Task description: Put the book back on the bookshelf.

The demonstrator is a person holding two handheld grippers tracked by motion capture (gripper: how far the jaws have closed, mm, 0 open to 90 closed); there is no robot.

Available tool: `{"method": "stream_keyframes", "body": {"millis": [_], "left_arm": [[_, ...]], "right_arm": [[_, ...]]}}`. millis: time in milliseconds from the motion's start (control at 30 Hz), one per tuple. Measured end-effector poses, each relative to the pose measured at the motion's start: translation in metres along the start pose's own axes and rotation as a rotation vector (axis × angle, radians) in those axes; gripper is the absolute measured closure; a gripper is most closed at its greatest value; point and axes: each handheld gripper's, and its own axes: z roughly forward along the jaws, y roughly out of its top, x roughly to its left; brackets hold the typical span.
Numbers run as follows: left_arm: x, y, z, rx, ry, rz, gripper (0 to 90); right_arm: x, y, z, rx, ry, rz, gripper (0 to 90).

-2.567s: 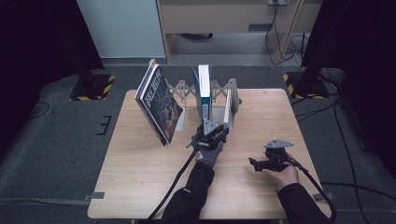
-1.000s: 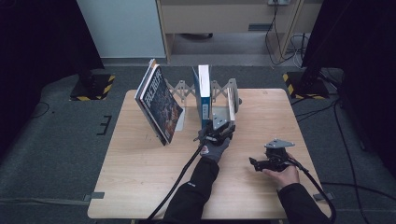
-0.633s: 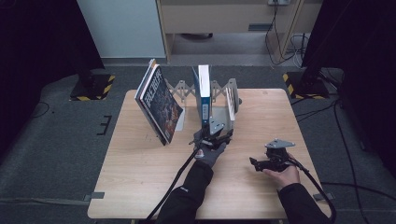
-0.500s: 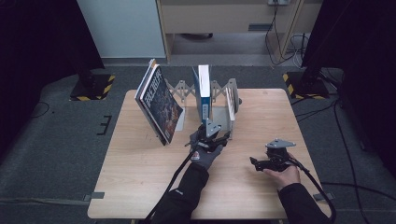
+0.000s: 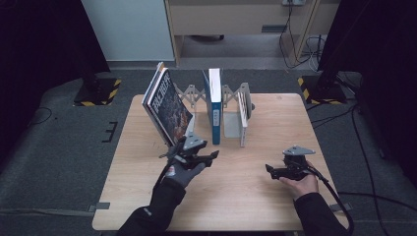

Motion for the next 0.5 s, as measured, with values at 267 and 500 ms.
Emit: {"method": "stream_keyframes", "body": {"millis": [267, 500], "left_arm": [[0.033, -0.057, -0.068, 0.099, 0.089, -0.079, 31.9], [0.063, -0.1, -0.101, 0.128, 0.167, -0.217, 27.5]], "right_arm": [[-0.001, -0.003, -0.001, 0.036, -0.023, 0.002, 5.6], [-0.007, -0.007, -0.002, 0.071, -0.041, 0.016, 3.7]]}}
